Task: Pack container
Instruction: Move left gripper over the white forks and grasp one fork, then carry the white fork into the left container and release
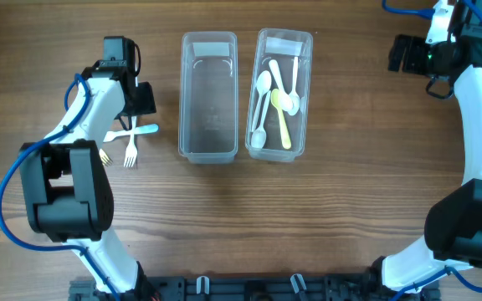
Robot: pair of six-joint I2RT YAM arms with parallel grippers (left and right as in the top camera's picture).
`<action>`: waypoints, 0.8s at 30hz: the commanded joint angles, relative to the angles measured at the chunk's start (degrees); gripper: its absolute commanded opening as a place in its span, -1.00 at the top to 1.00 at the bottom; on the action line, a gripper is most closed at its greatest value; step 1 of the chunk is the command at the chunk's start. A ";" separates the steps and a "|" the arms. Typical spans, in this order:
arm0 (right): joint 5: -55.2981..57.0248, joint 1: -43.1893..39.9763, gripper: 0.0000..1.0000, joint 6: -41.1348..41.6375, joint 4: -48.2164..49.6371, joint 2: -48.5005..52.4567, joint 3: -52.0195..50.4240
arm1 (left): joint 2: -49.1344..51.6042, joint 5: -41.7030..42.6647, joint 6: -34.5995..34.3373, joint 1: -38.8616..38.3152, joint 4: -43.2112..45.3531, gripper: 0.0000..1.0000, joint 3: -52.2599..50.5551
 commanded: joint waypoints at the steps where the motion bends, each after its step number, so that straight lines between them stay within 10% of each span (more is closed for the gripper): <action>1: 0.59 0.17 -1.00 -1.03 0.15 -1.25 0.81 | 0.79 0.90 0.96 0.09 -0.09 -0.18 0.59; 19: 0.59 0.17 -1.00 -1.03 0.13 -1.25 0.81 | 6.16 6.34 6.95 3.45 3.19 -0.18 -1.62; 24: 0.59 0.17 -0.99 -1.03 0.15 -1.25 0.81 | 6.21 6.29 8.31 3.45 2.56 0.41 -1.62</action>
